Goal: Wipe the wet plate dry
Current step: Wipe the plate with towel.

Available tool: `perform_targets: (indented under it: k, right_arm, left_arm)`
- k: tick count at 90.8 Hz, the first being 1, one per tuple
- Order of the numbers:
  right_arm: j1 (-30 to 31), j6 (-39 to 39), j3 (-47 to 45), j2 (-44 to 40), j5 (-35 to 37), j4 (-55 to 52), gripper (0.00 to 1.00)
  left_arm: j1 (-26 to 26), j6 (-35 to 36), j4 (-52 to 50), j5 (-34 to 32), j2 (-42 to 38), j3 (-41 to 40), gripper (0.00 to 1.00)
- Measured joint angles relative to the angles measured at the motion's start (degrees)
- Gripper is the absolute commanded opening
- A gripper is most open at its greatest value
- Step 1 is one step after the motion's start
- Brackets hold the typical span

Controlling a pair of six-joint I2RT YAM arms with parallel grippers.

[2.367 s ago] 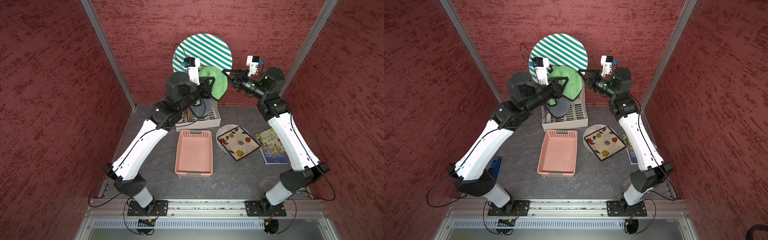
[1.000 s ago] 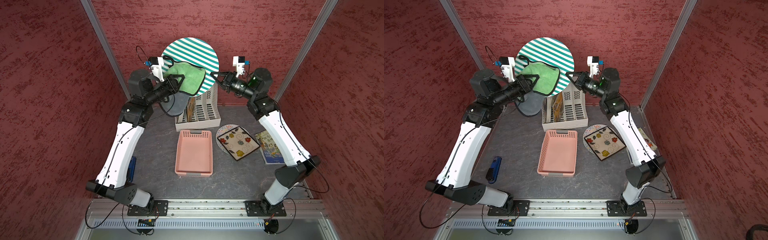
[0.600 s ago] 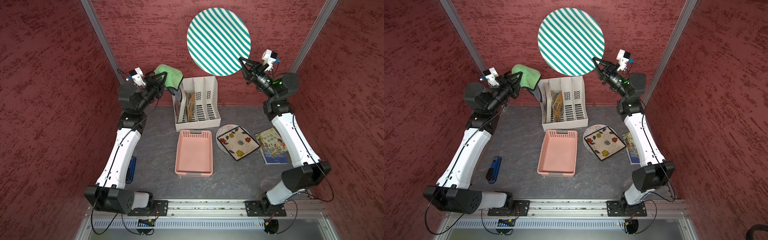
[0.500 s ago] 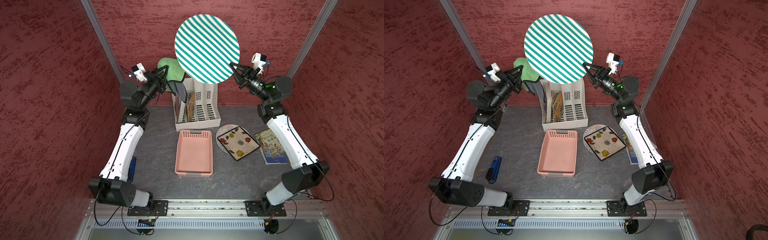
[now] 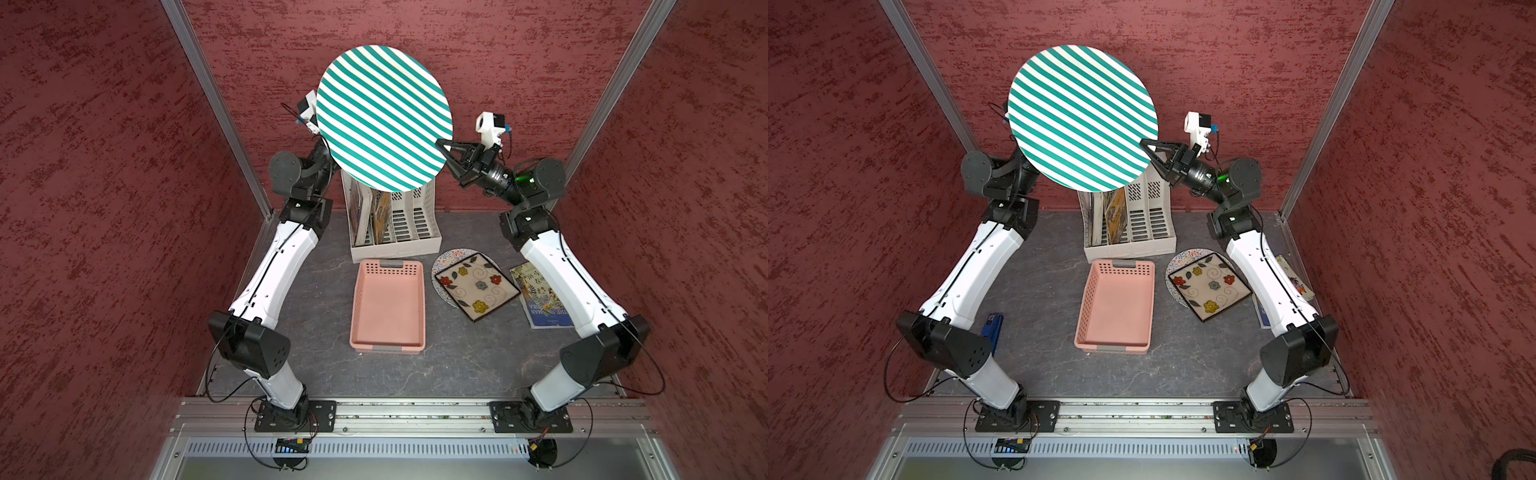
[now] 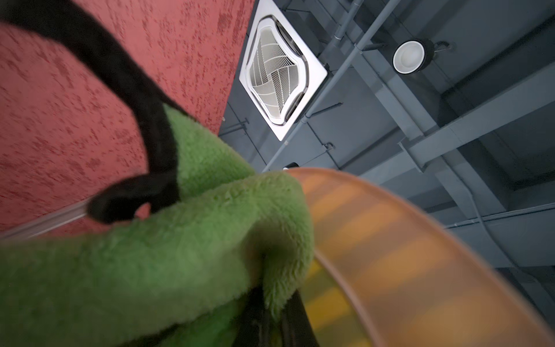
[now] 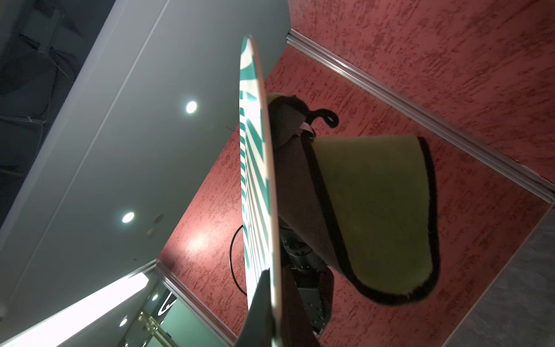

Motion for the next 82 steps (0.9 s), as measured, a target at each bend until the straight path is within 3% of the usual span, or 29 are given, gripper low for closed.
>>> perform_targets:
  k: [19, 27, 37, 48, 55, 66, 82]
  right_arm:
    - [-5.11, 0.00, 17.92, 8.31, 2.45, -3.93, 0.00]
    - [-9.03, -0.79, 17.38, 7.96, 3.63, -6.71, 0.00]
    - [-11.80, -2.25, 8.15, 3.61, 4.98, -9.55, 0.00]
    - [-8.96, -2.29, -3.48, -2.91, 6.10, -9.55, 0.00]
    - [-4.83, -2.60, -6.71, -5.66, 6.54, -9.16, 0.00]
    - [0.31, -3.48, -5.97, -6.27, 7.54, -7.93, 0.00]
    - [0.39, -4.70, 4.24, -1.29, 7.23, -8.92, 0.00]
  left_arm:
    - [-10.27, -2.89, 5.88, -2.47, 3.67, -3.06, 0.00]
    - [-10.10, -3.45, 6.38, -2.21, 3.41, -6.62, 0.00]
    - [-5.70, -2.84, 4.26, -2.03, 1.70, -7.89, 0.00]
    - [0.55, -1.51, 1.86, -2.64, -0.79, -7.76, 0.00]
    - [1.62, -0.48, 1.55, -3.56, -1.64, -7.15, 0.00]
    - [-1.77, 0.24, 3.65, -4.17, -2.10, -6.32, 0.00]
    - [-9.42, 0.26, 4.68, -4.17, 0.37, -5.33, 0.00]
